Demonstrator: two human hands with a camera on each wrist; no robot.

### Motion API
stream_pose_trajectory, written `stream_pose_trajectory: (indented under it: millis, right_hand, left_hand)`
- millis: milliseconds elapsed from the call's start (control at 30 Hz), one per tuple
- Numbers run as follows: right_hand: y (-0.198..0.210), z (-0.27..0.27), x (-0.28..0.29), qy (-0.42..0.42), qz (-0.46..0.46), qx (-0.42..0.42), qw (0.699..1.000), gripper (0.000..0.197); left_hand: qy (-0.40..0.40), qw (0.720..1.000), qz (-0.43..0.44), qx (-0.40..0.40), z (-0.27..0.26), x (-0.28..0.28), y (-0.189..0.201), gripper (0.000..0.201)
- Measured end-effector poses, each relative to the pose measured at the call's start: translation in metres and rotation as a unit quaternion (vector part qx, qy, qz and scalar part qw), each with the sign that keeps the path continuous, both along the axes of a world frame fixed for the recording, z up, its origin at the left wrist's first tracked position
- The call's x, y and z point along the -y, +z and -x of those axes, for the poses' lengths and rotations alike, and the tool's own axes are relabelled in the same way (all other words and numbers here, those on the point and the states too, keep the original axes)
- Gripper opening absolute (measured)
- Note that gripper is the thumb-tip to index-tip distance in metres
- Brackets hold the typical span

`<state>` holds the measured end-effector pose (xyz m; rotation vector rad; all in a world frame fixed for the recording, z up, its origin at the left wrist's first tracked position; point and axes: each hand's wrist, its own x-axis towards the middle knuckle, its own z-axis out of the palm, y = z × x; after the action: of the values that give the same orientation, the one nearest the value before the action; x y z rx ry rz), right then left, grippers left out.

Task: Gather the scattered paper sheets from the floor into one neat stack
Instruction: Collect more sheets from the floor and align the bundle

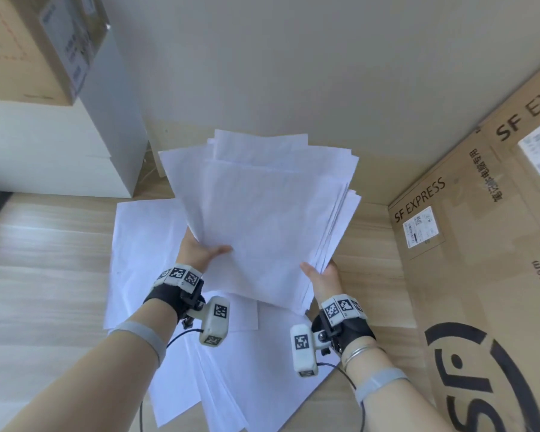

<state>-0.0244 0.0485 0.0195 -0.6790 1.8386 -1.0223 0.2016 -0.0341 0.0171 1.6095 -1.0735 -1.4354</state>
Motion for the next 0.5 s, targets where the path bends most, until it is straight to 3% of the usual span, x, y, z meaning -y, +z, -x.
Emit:
stream_pose_trajectory:
  millis: [133, 300, 367, 433, 500]
  right_hand:
    - [0.01, 0.0, 0.002, -0.004, 0.032, 0.012, 0.999, 0.005]
    - [0.019, -0.006, 0.0, 0.002, 0.041, 0.054, 0.998, 0.018]
    - [0.02, -0.008, 0.0, -0.003, 0.034, 0.055, 0.998, 0.021]
    - [0.021, -0.011, 0.0, -0.013, 0.044, 0.048, 0.998, 0.042]
    - [0.026, -0.011, 0.0, -0.02, 0.062, 0.035, 0.997, 0.035]
  left_hand:
    - [-0.033, 0.999, 0.026, -0.006, -0.001, 0.007, 0.017, 0.063]
    - [-0.064, 0.993, 0.081, -0.065, -0.009, 0.007, 0.028, 0.088]
    - [-0.065, 0.992, 0.09, -0.066, -0.01, 0.006, 0.03, 0.085]
    - [-0.055, 0.991, 0.101, -0.067, -0.01, 0.007, 0.032, 0.076]
    - [-0.054, 0.989, 0.115, -0.072, -0.01, 0.009, 0.036, 0.071]
